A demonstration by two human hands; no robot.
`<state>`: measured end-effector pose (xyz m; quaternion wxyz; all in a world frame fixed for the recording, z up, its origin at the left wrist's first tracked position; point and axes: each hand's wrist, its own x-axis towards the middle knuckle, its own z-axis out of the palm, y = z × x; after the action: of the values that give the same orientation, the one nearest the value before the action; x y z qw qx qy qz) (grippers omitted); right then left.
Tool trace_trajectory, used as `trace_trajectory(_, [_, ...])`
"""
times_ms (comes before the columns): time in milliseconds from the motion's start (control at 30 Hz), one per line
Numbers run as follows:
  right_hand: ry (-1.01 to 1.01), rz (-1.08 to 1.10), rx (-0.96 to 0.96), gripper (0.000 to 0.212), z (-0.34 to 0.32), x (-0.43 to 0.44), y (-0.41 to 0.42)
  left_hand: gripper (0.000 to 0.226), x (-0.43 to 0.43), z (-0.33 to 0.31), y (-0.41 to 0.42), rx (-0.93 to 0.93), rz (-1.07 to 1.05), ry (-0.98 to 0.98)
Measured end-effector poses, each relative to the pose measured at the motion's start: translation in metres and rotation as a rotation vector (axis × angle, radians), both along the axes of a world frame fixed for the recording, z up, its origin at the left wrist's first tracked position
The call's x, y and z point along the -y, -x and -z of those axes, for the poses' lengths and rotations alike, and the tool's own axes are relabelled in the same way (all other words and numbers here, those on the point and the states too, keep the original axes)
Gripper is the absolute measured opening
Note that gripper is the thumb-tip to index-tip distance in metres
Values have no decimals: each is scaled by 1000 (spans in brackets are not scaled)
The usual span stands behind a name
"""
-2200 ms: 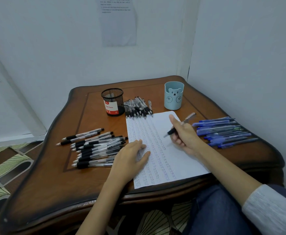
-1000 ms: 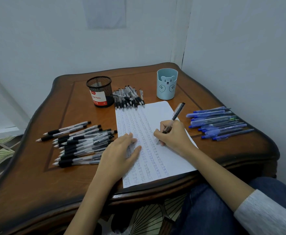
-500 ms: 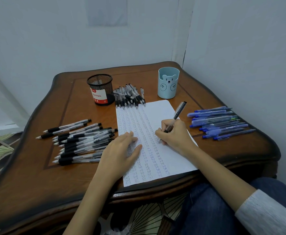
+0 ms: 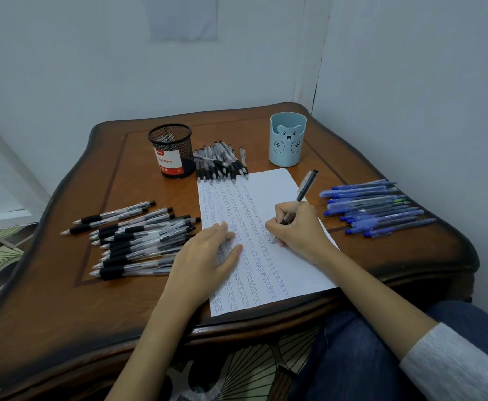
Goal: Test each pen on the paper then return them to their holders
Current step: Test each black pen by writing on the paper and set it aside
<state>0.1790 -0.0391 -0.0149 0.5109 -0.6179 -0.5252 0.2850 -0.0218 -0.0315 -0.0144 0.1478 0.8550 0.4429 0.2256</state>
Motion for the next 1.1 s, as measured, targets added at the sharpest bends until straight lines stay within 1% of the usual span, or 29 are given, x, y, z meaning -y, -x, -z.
trace_trajectory(100, [-2,9,-13,24,0,0,-2,41,0,0,0,6,5,-1])
trace_trajectory(167, [-7,20,16,23,0,0,-1,42,-1,1,0,9,6,-1])
trace_trajectory(233, [-12,25,46,24,1,0,0,42,-1,1,0,11,9,-2])
trace_trajectory(300, [-2,19,22,28,-1,1,1,41,-1,1,0,17,10,-4])
trace_trajectory(333, [7,18,-38,29,-2,1,0,41,-1,1,1,20,12,-6])
trace_trajectory(367, [16,20,-141,32,-4,1,-2,41,-2,1,1,23,16,-6])
trace_trajectory(467, [54,29,-499,35,-11,2,-6,41,-2,3,2,29,26,-11])
trace_trajectory(533, [52,35,-582,29,-14,1,-6,40,-2,3,2,32,28,-15])
trace_trajectory(600, [42,34,-584,23,-14,2,-6,40,-2,3,2,32,27,-17])
trace_trajectory(733, [14,35,-545,38,-15,6,-10,40,-2,2,2,31,26,-13])
trace_trajectory(767, [10,26,-516,38,-15,7,-11,40,-2,2,2,33,27,-14])
trace_trajectory(900, [6,3,-441,20,-19,10,-8,39,-3,3,3,32,28,-11])
trace_trajectory(1033, [3,-30,-377,23,-20,12,-6,39,-2,1,2,34,29,-9])
trace_trajectory(1100, [15,-22,-377,24,-19,12,-7,39,-2,1,2,31,28,-5])
